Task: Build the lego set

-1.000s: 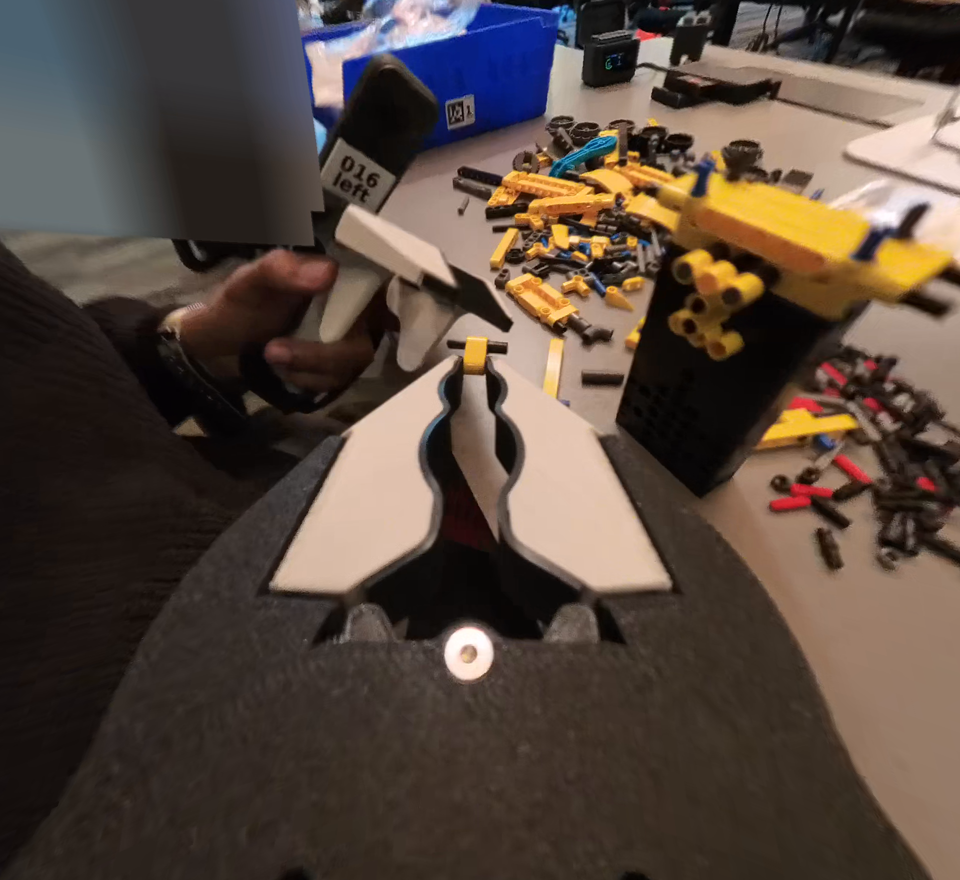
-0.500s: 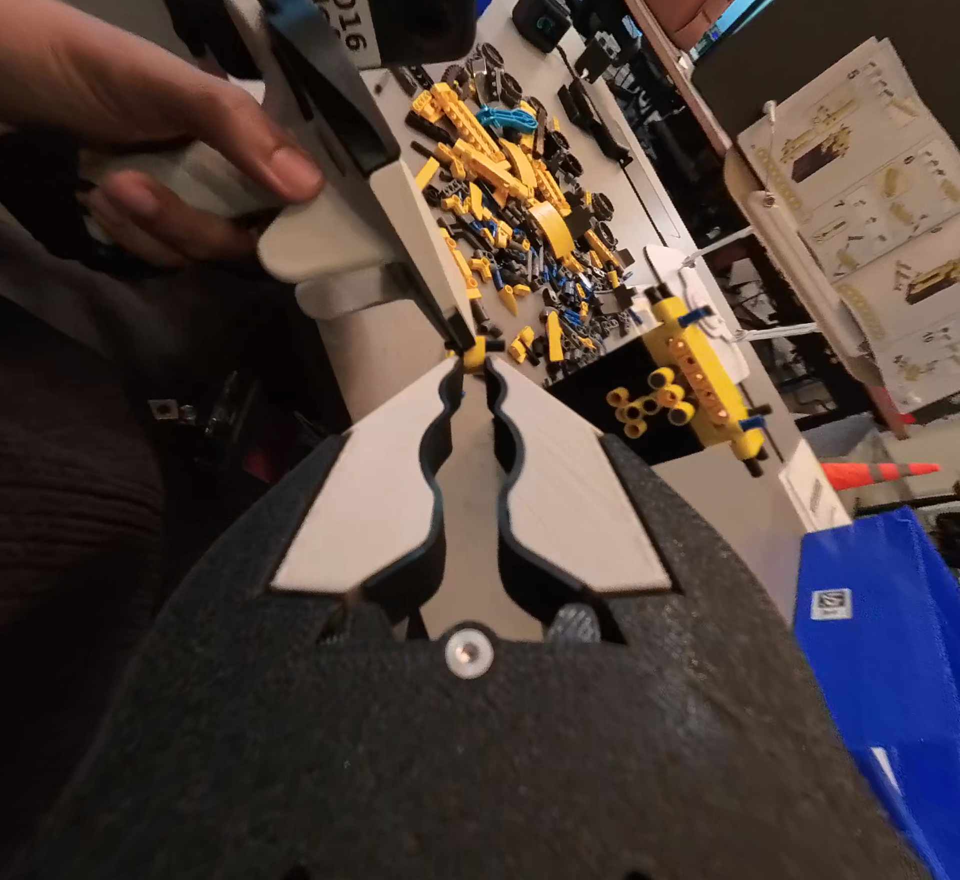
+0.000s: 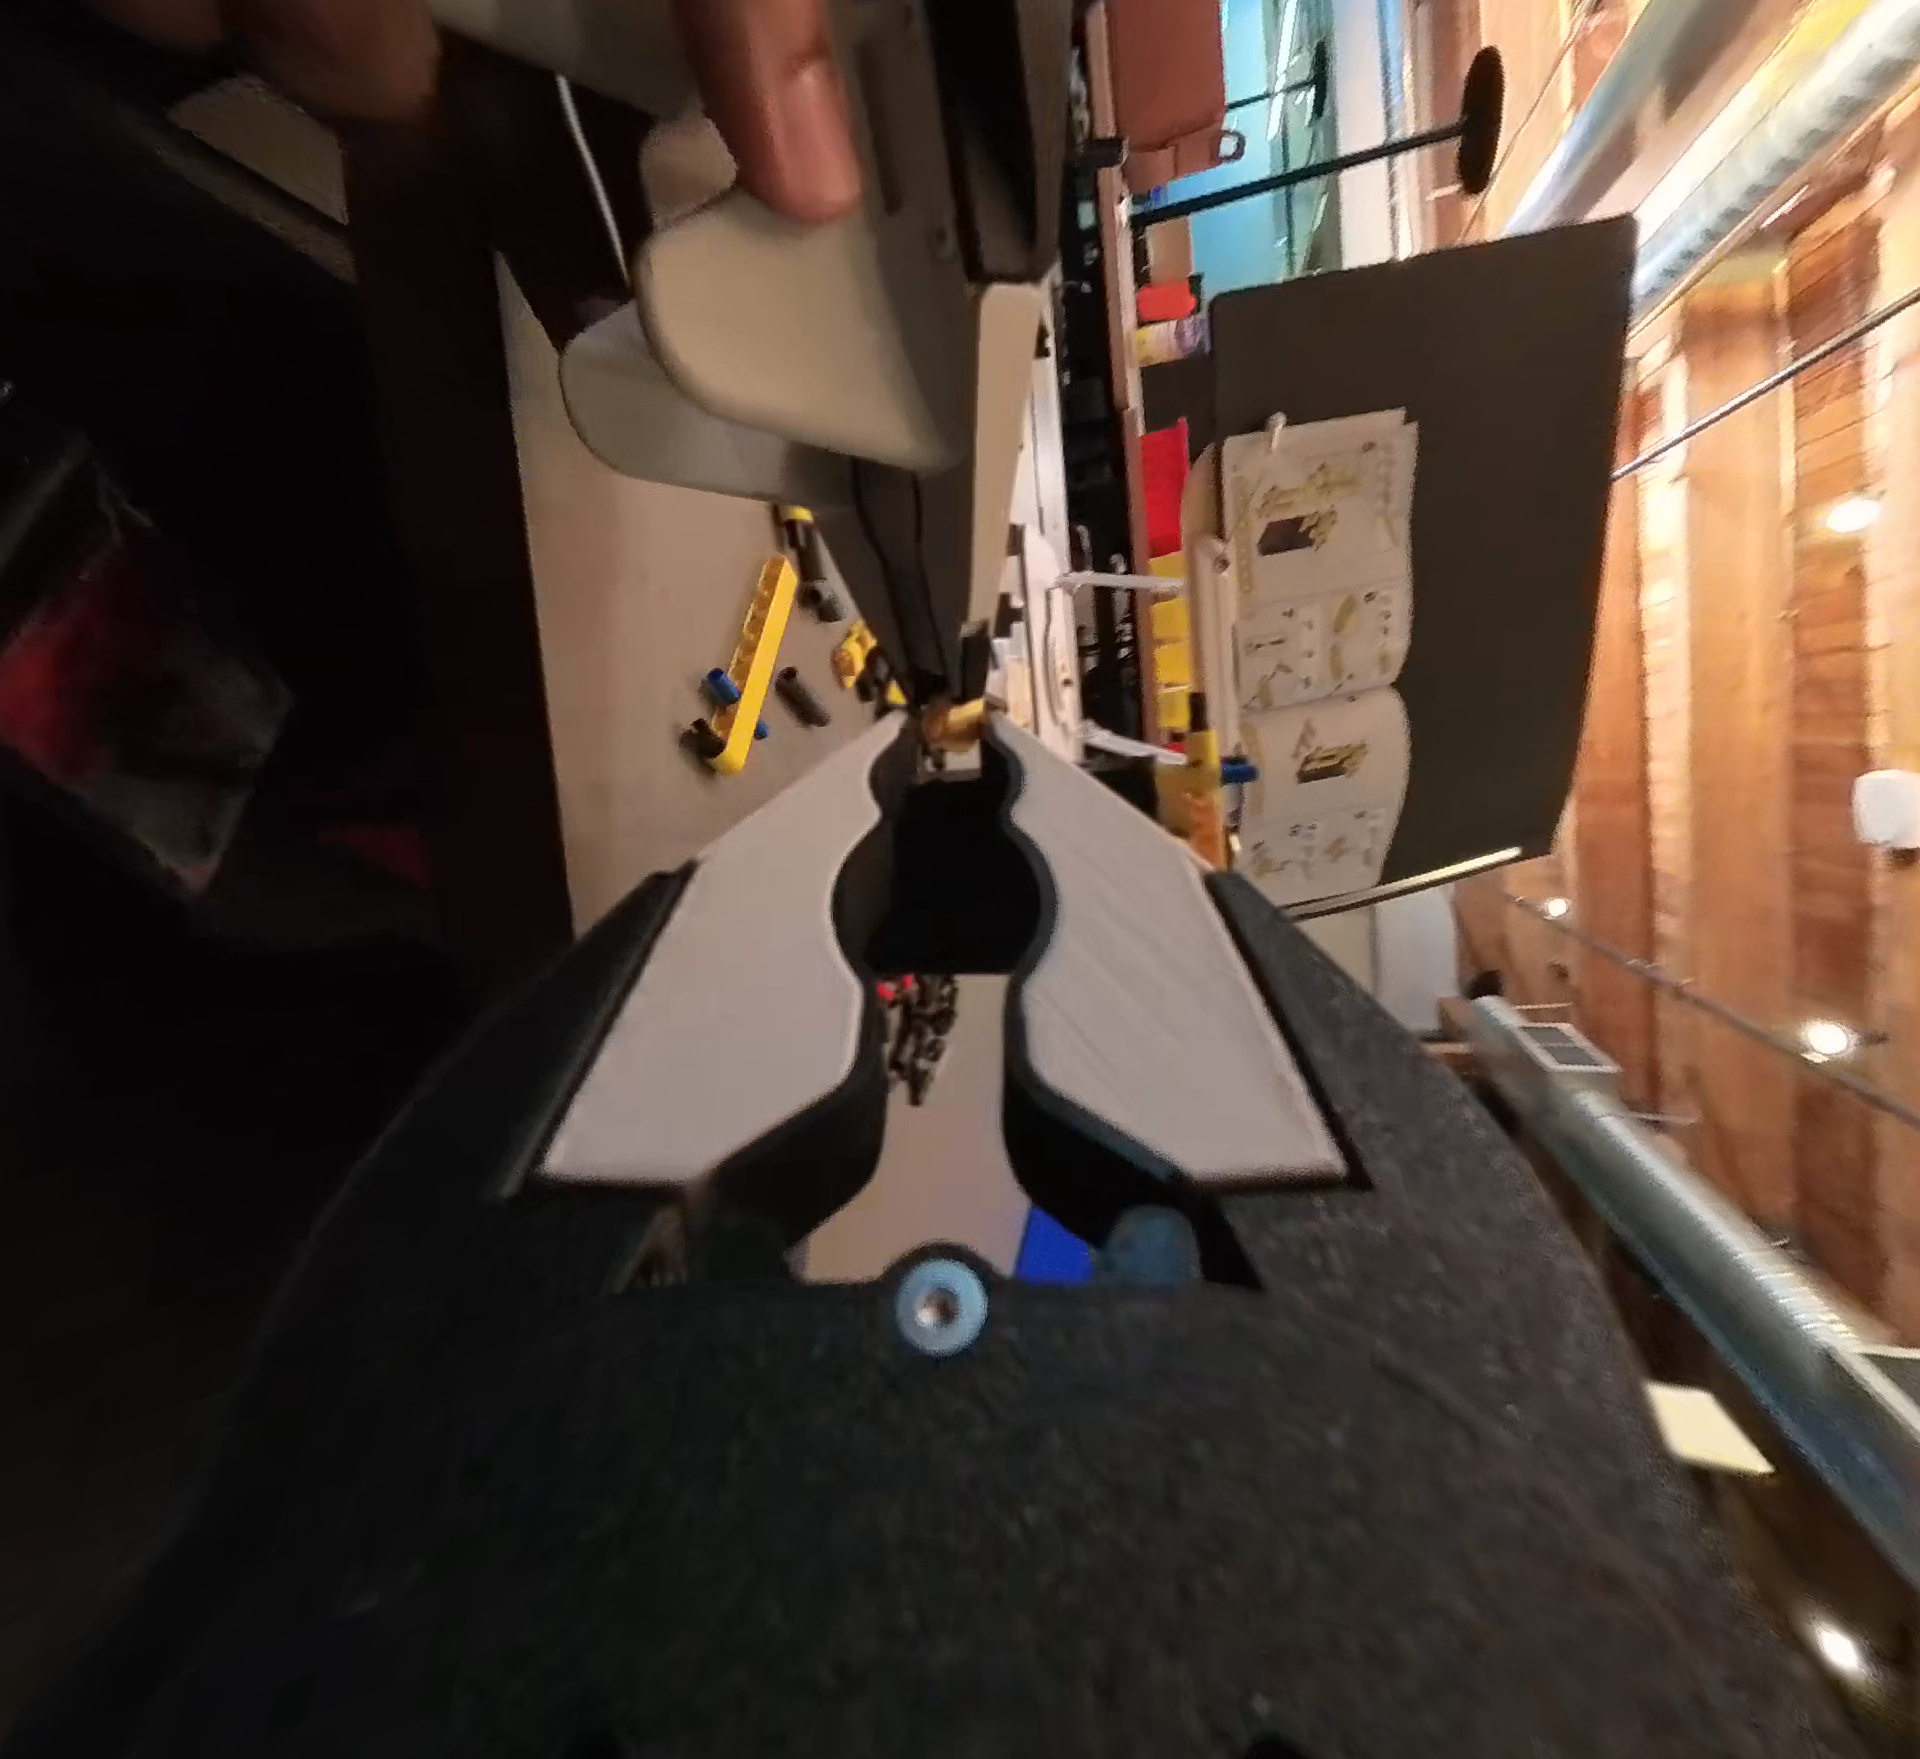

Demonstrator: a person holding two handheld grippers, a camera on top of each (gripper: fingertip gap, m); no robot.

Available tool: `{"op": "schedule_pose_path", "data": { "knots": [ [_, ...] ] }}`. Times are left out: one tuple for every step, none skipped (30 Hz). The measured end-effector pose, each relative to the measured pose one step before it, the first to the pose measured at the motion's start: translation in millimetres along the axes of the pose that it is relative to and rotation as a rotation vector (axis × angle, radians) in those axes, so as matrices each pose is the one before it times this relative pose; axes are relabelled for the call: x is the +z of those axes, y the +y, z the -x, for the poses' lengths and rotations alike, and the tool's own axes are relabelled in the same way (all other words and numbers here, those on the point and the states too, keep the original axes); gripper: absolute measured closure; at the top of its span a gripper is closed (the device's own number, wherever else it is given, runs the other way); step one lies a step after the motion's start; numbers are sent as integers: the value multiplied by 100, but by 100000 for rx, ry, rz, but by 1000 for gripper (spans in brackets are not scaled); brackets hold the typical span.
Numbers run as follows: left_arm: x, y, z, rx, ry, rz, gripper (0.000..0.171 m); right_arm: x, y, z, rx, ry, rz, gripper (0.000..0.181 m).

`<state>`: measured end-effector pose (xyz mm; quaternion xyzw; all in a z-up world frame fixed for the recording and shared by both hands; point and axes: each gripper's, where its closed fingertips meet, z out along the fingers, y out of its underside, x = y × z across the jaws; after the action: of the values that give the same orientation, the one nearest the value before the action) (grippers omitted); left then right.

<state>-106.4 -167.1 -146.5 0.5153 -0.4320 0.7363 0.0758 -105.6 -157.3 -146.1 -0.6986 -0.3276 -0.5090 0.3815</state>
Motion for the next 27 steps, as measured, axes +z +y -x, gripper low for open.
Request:
{"op": "schedule_pose_path", "data": {
  "knots": [
    [-24,-15,-45,-234,295,-298,165,-31,-76,-65,-2160,1522,-161,172],
    [-9,29,56,-148,-295,87,165,33,8,31,-1639,985,184,172],
    [-6,46,69,257,-379,402,165,29,13,88,-1046,572,132,172],
    [-18,4,-11,178,16,194,165,0,-13,31,-478,569,-131,172],
    [-15,8,-30,-200,227,-19,165,-20,-26,0,-126,476,-312,172],
    [15,26,-5,-255,156,145,165,-3,-5,8,-257,246,-202,171],
    [17,24,-12,-56,74,165,165,2,13,-12,-627,267,-10,170],
    [17,39,10,77,-95,271,165,21,21,-17,-816,331,134,172],
    [10,17,-20,506,57,112,165,18,25,-22,-574,277,229,171],
    [1,13,-89,891,563,82,165,16,35,-39,341,191,164,172],
    [-14,-48,-186,1211,1255,-507,164,7,50,-56,1946,-209,-31,172],
    [12,-116,-257,1137,1497,-1138,159,-8,21,-44,3727,-955,-489,172],
    [-16,-176,-418,1484,2372,-1577,152,-50,-22,-42,4817,-1399,-989,172],
    [9,-111,-198,1077,779,-818,151,-65,-22,-109,5266,-1146,-1001,172],
    [6,-51,-156,1453,583,-305,150,-69,-31,-166,5616,-986,-1090,172],
    [-52,-101,37,1200,-549,-492,150,-83,-88,-145,6762,-1341,-1569,172],
    [-106,-227,94,1246,-785,-1321,146,-90,-142,-120,8712,-2042,-2187,172],
    [-141,-322,48,1122,-290,-1902,143,-97,-208,-158,10633,-2507,-2943,171],
    [-168,-323,-89,1047,897,-1870,142,-121,-311,-161,12446,-3275,-3818,172],
    [-164,-323,-210,947,1846,-1896,142,-138,-418,-40,14650,-5087,-4546,172],
    [-168,-322,-274,738,2490,-2004,142,-165,-562,75,16448,-6720,-5282,171],
    [-140,-302,-456,323,3473,-1973,142,-265,-801,116,16981,-7447,-6654,171],
    [-107,-283,-572,-222,4181,-1915,142,-356,-997,152,16679,-7720,-7875,171],
    [-61,-249,-677,-671,4672,-1724,142,-358,-979,136,15839,-7447,-7696,172],
    [10,-142,-772,-750,5337,-1047,142,-305,-703,123,14306,-7051,-5973,172],
    [57,-29,-689,-1016,4784,-544,142,-202,-296,163,11875,-6648,-3445,172],
    [109,55,-524,-809,3655,-104,142,-80,111,216,9339,-5946,-1049,173]
  ]
}}
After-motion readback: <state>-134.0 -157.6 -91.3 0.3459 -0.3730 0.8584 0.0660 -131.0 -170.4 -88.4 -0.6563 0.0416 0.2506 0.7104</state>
